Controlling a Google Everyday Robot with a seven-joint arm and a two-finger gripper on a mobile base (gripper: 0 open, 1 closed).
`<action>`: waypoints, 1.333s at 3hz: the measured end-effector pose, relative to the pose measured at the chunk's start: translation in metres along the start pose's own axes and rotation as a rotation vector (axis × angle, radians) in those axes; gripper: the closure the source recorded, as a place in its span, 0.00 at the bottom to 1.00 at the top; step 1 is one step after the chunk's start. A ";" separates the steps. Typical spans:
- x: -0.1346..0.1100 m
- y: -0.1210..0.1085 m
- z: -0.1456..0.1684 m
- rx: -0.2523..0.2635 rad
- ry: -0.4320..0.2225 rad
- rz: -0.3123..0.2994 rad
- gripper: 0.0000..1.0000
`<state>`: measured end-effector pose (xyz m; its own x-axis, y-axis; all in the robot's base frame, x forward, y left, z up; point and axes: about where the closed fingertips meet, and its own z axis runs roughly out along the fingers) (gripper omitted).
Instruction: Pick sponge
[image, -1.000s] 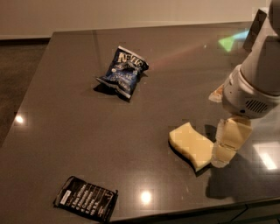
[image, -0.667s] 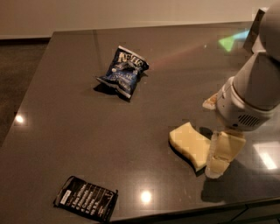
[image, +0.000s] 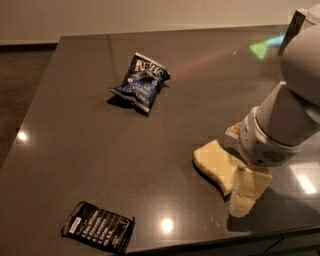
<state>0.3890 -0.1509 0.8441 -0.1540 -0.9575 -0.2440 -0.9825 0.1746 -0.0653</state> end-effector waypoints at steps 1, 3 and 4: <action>0.002 0.001 0.007 -0.002 0.003 -0.008 0.19; 0.002 -0.005 -0.002 0.011 0.006 -0.002 0.65; 0.000 -0.013 -0.019 0.002 -0.011 -0.005 0.88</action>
Offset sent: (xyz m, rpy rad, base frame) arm 0.0044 -0.0041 -0.0117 -0.0028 -0.0014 0.0012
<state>0.3999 -0.1573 0.8630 -0.1478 -0.9559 -0.2539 -0.9830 0.1703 -0.0690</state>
